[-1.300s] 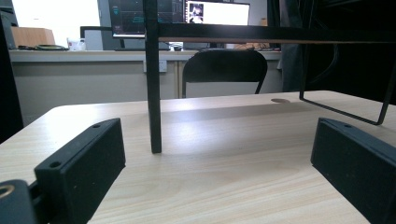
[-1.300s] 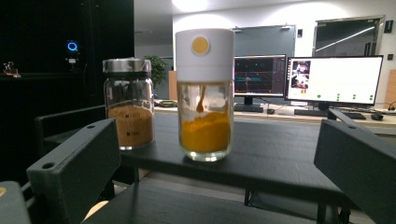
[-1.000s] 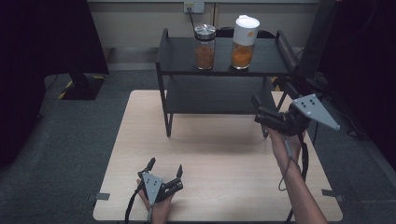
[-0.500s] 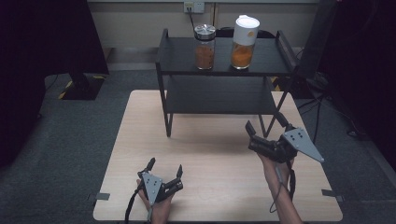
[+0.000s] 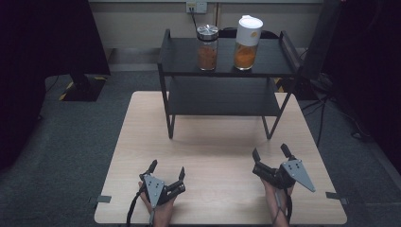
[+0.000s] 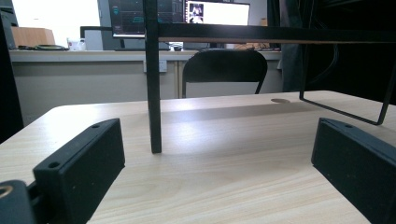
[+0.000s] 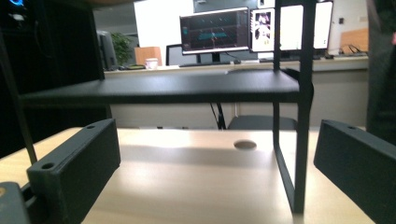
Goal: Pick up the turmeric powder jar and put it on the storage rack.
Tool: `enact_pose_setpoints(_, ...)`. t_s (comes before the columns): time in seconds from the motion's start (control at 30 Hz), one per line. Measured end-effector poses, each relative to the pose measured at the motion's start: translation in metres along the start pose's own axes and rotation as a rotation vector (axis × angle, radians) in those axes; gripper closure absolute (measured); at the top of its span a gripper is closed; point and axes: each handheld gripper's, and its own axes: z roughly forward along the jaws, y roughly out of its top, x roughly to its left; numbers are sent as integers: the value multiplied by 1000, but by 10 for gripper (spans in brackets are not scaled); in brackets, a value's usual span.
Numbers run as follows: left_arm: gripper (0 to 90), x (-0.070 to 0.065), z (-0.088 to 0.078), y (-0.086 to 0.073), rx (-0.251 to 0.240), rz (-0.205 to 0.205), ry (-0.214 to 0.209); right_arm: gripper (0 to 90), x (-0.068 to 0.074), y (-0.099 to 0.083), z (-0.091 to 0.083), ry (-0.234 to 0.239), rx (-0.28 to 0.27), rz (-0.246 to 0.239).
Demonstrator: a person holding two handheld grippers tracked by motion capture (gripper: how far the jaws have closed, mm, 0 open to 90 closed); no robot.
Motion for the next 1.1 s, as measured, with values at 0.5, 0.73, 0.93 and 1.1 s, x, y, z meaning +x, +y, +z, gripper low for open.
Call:
enact_pose_setpoints(0.5, 21, 0, 0, 0, 0, -1, 1, 2, 0, -39, -10, -23, 36, -16)
enact_pose_setpoints(0.73, 19, 0, 0, 0, 0, -2, 1, 10, 3, -51, -10, -38, 44, -38)
enact_pose_setpoints(0.93, 19, 0, 0, 0, 0, -1, 3, 9, 10, -55, -13, -48, 21, -86)
enact_pose_setpoints(1.1, 20, -1, 0, 0, 0, -1, 6, 5, 12, -55, -13, -60, 21, -85)
